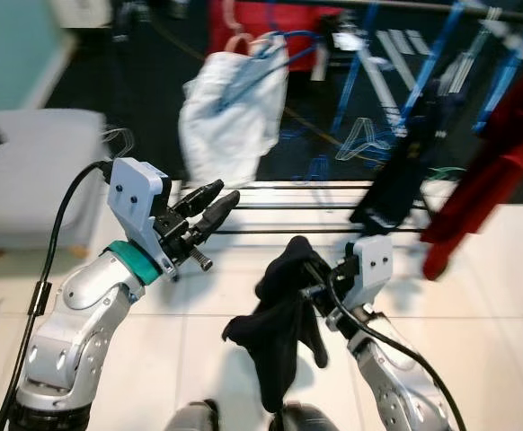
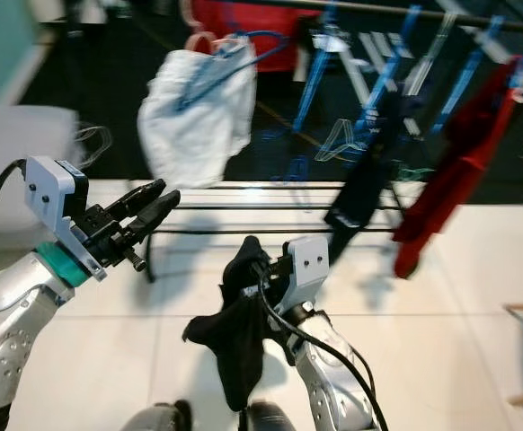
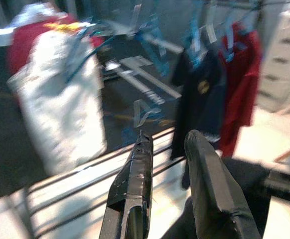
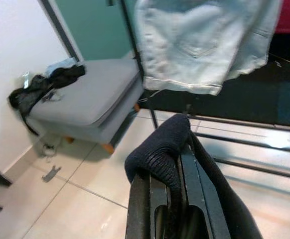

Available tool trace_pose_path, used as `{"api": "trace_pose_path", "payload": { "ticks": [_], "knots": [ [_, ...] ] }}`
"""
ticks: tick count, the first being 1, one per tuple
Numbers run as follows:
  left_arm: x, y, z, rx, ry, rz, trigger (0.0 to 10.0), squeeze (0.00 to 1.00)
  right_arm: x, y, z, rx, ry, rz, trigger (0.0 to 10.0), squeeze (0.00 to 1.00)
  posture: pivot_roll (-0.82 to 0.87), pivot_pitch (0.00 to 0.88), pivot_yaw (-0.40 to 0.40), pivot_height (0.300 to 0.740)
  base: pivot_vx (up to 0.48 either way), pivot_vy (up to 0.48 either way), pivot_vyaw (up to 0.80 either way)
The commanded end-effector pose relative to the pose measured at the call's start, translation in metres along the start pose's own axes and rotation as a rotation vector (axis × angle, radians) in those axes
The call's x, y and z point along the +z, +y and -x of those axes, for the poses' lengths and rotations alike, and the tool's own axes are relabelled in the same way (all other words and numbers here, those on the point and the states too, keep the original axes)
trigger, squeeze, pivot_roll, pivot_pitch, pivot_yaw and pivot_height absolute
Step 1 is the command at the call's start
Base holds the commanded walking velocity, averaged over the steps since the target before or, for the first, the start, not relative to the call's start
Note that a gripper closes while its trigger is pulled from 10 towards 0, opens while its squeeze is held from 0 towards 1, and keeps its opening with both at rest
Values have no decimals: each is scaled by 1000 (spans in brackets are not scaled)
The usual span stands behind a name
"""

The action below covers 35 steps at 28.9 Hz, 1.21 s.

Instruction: Hang hanger

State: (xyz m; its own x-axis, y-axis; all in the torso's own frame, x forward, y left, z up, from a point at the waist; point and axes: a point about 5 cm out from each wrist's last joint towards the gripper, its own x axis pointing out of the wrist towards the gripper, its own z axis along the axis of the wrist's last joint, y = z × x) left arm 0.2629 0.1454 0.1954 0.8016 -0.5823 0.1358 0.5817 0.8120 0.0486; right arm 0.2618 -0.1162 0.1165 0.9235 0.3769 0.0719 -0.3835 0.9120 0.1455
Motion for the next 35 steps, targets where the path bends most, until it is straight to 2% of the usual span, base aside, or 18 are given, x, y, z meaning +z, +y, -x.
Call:
{"api": "trace_pose_path", "payload": {
  "ticks": [1,2,3,6,7,8,9,10,12,13,14,17,20,23,29,35],
  "knots": [
    [-9,2,2,9,42,-2,10000,0,11,-5,-1,-35,-65,29,10000,0,-91,49,43,740,0,0,756],
    [-22,6,7,34,96,-4,10000,0,23,-9,-5,-61,-116,60,10000,0,-89,48,46,740,0,0,756],
    [-22,6,7,34,96,-4,10000,0,23,-9,-5,-61,-116,60,10000,0,-89,48,46,740,0,0,756],
    [-74,24,18,227,291,-49,10000,0,56,-15,-15,-93,-235,122,10000,0,-88,47,46,740,0,0,763],
    [-74,24,18,227,291,-49,10000,0,56,-15,-15,-93,-235,122,10000,0,-88,47,46,740,0,0,763],
    [-89,30,19,338,353,-44,10000,0,60,-15,-17,-93,-246,129,10000,0,-87,45,43,740,0,0,756],
    [-89,30,19,338,353,-44,10000,0,60,-15,-17,-93,-246,129,10000,0,-87,45,43,740,0,0,756],
    [-102,33,19,419,398,-33,10000,0,59,-14,-18,-92,-244,127,10000,0,-87,45,43,740,0,0,756],
    [-102,33,19,419,398,-33,10000,0,59,-14,-18,-92,-244,127,10000,0,-87,45,43,740,0,0,756],
    [-111,34,19,477,432,-37,10000,0,57,-14,-19,-93,-235,126,10000,0,-87,45,43,740,0,0,750],
    [-111,34,19,477,432,-37,10000,0,57,-14,-19,-93,-235,126,10000,0,-87,45,43,740,0,0,750],
    [-127,22,18,478,492,-65,10000,0,50,-14,-20,-96,-221,111,10000,0,-90,44,44,740,0,0,744],
    [-131,17,17,469,499,-72,10000,0,46,-13,-21,-97,-206,100,10000,0,-89,44,45,740,0,0,744],
    [-122,11,9,480,441,-98,10000,0,31,-5,-23,-47,-153,74,10000,0,-81,43,44,740,0,0,740],
    [-109,15,4,511,361,-139,10000,0,27,8,-25,29,-137,67,10000,0,-69,43,42,740,0,0,736],
    [-105,16,4,518,339,-158,10000,0,27,11,-27,49,-139,72,10000,0,-67,42,41,740,0,0,734]
  ]
}}
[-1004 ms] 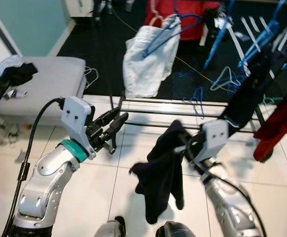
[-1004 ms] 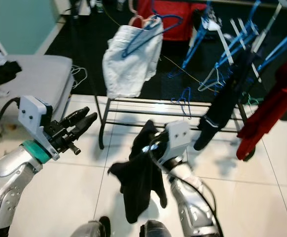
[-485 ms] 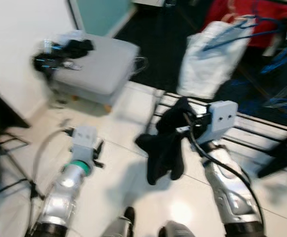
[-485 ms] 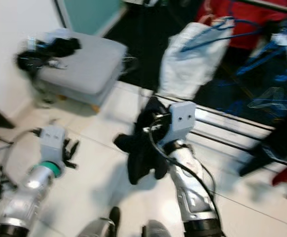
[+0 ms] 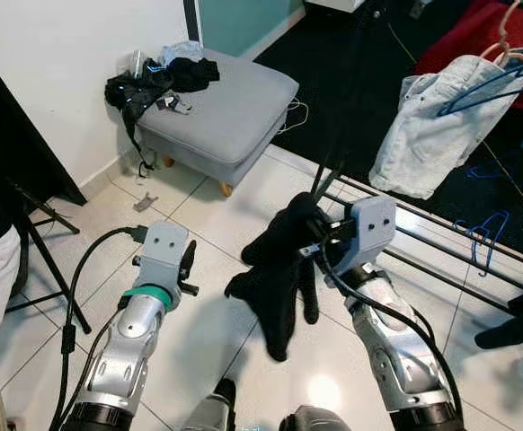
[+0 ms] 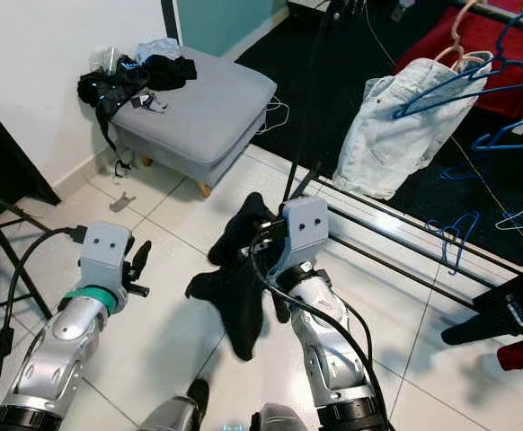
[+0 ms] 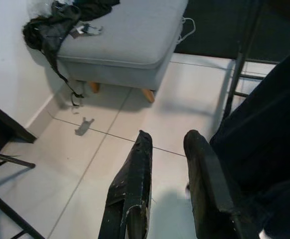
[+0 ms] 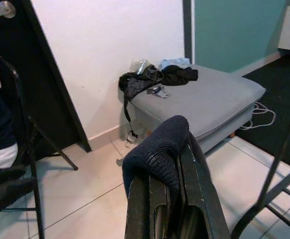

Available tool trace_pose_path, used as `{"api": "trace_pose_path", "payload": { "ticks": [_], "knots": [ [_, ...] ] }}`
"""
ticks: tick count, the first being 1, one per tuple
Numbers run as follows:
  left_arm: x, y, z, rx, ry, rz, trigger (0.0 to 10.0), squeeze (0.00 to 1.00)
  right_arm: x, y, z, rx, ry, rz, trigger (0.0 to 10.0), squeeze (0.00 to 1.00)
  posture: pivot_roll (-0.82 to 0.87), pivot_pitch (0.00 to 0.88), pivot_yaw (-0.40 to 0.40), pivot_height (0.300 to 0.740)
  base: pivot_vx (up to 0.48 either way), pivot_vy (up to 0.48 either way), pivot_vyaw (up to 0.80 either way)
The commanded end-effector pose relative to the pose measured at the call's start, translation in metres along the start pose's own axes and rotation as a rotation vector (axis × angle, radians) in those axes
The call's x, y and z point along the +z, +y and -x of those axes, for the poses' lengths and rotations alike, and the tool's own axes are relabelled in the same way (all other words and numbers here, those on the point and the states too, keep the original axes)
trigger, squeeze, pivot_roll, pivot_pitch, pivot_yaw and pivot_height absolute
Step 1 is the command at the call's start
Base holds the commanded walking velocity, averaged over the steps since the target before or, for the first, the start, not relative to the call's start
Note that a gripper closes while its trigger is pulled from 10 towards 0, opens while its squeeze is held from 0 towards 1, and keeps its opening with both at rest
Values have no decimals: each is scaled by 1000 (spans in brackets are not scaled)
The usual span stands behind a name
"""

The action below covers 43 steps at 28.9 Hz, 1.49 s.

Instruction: Hang hanger

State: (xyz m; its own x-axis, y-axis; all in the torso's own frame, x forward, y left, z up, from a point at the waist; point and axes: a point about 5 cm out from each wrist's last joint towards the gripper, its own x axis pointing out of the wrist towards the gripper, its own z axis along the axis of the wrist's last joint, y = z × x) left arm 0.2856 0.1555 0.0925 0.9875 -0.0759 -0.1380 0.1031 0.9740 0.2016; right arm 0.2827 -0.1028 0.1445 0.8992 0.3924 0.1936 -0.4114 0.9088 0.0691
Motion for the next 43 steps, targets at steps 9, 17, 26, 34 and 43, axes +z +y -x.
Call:
{"api": "trace_pose_path", "payload": {
  "ticks": [9,17,26,34,43],
  "knots": [
    [4,-6,5,-7,-50,-13,10000,0,6,0,-1,16,-43,-55,10000,0,-65,51,27,740,0,0,706],
    [5,-6,4,-5,-55,-21,10000,0,2,2,0,23,-11,31,10000,0,-69,55,28,740,0,0,522],
    [6,-7,4,-7,-66,-23,10000,0,3,1,0,21,-14,20,10000,0,-69,55,28,740,0,0,767],
    [18,-4,5,21,-128,-70,10000,0,12,2,-3,32,-48,18,10000,0,-64,57,34,740,0,0,757],
    [18,-3,6,24,-133,-84,10000,0,8,3,-2,40,-37,20,10000,0,-59,56,39,740,0,0,756]
  ]
}}
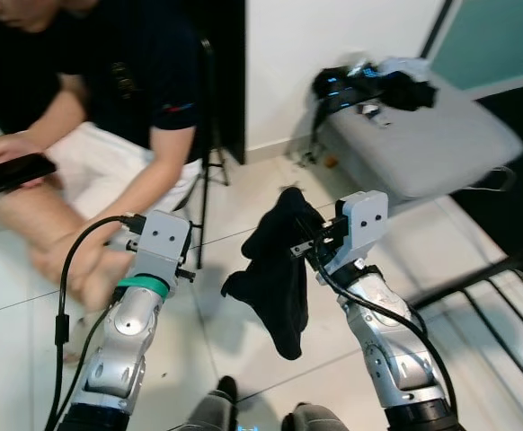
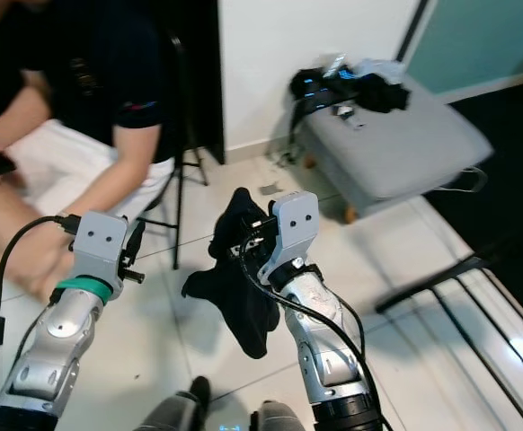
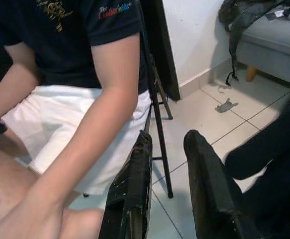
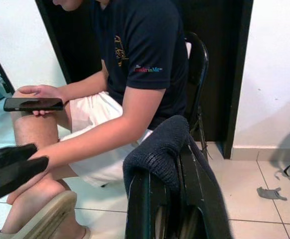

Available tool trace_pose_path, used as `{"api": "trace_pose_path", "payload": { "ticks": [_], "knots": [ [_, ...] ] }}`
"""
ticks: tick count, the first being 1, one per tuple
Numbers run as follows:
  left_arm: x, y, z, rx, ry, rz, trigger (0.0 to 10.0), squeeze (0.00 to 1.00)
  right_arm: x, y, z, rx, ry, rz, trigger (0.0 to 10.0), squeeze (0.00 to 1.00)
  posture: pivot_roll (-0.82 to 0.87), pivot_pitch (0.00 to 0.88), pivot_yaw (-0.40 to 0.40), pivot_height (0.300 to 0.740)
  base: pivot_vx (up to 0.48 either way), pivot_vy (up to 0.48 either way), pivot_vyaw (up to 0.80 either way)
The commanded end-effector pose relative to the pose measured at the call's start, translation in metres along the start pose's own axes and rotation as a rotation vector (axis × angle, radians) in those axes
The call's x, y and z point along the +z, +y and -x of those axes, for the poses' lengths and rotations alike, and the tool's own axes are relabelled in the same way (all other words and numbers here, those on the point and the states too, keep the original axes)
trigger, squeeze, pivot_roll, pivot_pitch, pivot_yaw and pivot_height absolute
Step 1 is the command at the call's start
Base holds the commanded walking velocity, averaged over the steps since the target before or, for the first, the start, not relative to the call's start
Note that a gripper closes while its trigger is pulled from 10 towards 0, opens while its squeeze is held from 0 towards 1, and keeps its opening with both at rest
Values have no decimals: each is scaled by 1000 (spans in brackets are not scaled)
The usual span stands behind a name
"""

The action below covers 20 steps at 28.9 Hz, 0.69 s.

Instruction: Hang hanger

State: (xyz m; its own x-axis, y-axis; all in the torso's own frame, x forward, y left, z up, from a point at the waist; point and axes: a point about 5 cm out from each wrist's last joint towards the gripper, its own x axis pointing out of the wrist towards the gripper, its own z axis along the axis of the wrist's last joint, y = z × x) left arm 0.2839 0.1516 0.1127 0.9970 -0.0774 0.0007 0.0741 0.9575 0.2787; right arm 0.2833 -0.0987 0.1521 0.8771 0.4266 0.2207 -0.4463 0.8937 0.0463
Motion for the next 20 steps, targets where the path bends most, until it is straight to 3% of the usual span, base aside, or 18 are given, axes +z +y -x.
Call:
{"api": "trace_pose_path", "payload": {
  "ticks": [1,20],
  "knots": [
    [-1,-3,2,-9,2,-6,10000,0,1,-1,2,-2,-11,5,10000,0,-59,56,39,740,0,0,756],
    [-3,1,3,5,11,-23,10000,0,-5,9,3,59,19,-10,10000,0,-49,54,44,740,0,0,754]
  ]
}}
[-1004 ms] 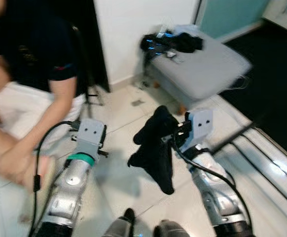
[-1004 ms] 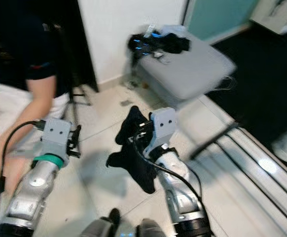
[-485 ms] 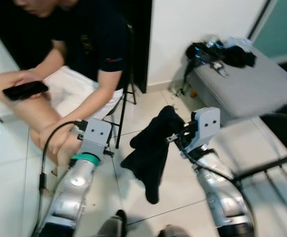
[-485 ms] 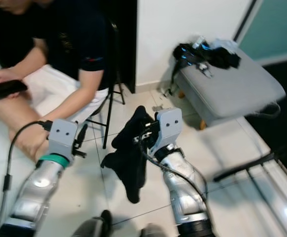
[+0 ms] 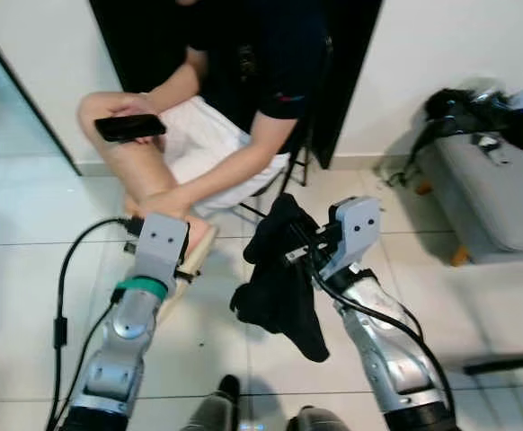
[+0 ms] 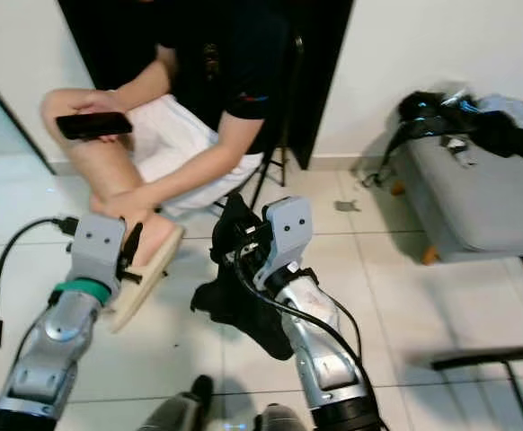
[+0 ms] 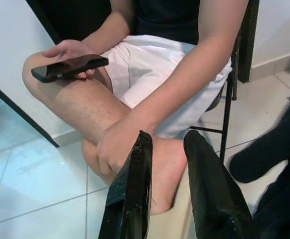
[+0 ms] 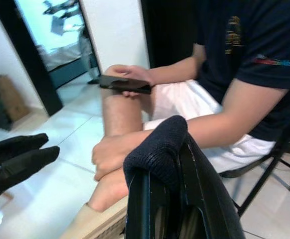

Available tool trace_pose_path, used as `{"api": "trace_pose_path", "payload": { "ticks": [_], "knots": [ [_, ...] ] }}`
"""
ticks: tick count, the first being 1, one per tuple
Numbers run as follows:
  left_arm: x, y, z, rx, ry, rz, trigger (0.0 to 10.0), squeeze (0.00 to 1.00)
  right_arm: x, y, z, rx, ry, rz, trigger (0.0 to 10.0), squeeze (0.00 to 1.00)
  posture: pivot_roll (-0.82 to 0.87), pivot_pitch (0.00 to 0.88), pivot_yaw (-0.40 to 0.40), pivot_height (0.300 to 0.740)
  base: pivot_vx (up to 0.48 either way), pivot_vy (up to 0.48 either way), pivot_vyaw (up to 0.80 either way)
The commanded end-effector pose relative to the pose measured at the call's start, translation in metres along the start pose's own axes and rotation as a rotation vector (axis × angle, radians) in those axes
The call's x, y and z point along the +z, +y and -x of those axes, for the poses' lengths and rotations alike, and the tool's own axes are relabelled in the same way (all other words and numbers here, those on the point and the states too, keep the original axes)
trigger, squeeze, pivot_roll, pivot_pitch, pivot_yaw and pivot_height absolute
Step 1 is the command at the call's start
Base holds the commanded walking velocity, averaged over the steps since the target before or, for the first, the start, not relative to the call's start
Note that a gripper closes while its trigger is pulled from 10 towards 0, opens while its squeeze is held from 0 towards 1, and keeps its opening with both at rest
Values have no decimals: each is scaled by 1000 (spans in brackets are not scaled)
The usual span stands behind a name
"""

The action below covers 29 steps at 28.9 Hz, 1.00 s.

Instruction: Hang hanger

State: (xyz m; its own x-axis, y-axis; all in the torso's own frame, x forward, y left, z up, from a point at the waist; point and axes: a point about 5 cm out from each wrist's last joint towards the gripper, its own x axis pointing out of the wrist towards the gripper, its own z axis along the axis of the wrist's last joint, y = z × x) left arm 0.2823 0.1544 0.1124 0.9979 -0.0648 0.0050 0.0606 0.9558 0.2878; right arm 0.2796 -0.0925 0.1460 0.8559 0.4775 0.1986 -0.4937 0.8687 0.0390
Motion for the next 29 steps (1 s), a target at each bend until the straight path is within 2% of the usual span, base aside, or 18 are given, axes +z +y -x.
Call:
{"api": "trace_pose_path", "payload": {
  "ticks": [1,9,16,19,21,23,26,29],
  "knots": [
    [-2,-1,1,-4,10,-17,10000,0,-3,5,2,43,17,2,10000,0,-44,51,43,740,0,0,750],
    [-2,3,0,20,8,-29,10000,0,-10,16,10,224,88,45,10000,0,-41,40,42,740,0,0,750],
    [-2,4,-1,26,6,-32,10000,0,-14,11,21,290,140,82,10000,0,-40,38,41,740,0,0,752],
    [-3,6,0,33,9,-37,10000,0,-11,3,48,391,201,57,10000,0,-39,36,37,740,0,0,748],
    [-4,6,0,33,10,-38,10000,0,-9,8,60,495,238,22,10000,0,-43,37,41,740,0,0,734],
    [-4,6,0,32,11,-38,10000,0,-9,11,65,543,253,6,10000,0,-43,37,41,740,0,0,731],
    [-4,5,0,27,12,-39,10000,0,-9,16,67,595,269,0,10000,0,-51,38,45,740,0,0,727],
    [-4,3,-2,22,10,-38,10000,0,-8,19,57,585,244,20,10000,0,-47,39,44,740,0,0,727]
  ]
}}
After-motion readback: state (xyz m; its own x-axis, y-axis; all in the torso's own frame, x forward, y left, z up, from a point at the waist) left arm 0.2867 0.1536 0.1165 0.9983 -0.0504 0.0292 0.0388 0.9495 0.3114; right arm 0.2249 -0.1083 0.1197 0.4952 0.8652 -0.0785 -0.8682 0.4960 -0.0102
